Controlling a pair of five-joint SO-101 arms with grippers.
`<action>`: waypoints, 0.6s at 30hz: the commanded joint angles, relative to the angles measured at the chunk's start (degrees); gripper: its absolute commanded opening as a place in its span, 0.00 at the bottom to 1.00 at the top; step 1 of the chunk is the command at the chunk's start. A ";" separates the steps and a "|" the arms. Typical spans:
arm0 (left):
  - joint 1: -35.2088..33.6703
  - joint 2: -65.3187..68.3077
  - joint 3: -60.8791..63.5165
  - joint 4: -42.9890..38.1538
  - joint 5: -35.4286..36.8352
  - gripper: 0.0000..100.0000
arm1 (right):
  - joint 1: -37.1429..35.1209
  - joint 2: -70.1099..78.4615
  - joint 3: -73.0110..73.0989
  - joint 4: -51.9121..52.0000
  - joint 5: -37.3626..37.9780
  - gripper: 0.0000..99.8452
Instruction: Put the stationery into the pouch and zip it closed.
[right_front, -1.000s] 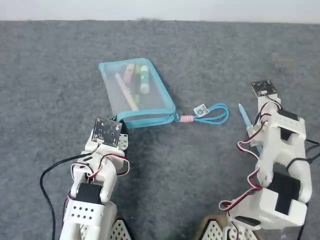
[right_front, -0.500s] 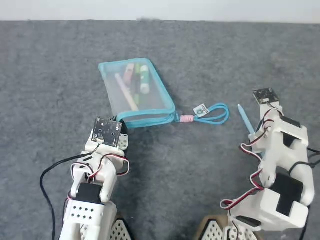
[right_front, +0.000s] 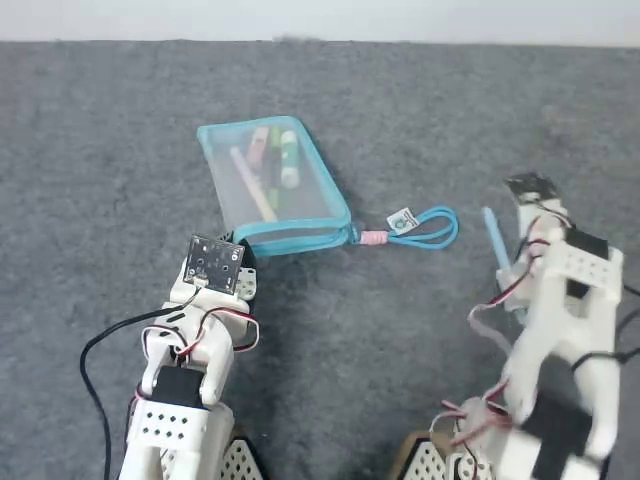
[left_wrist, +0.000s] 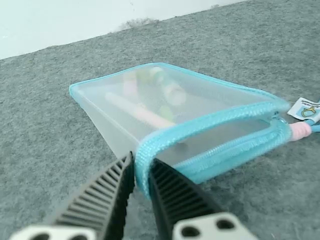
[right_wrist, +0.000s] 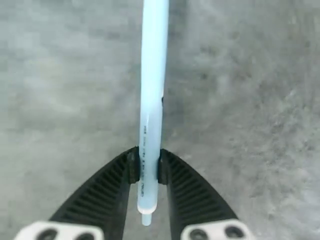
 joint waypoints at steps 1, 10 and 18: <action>0.26 -1.05 -1.10 -0.79 -0.44 0.01 | -10.95 -13.67 -2.55 7.52 0.70 0.01; 2.73 -1.05 -1.19 -0.79 -0.44 0.01 | -42.86 -20.97 -5.54 16.66 -5.36 0.01; 2.73 -1.14 -1.27 -0.79 -0.44 0.01 | -48.31 -8.04 -13.63 16.84 -5.71 0.01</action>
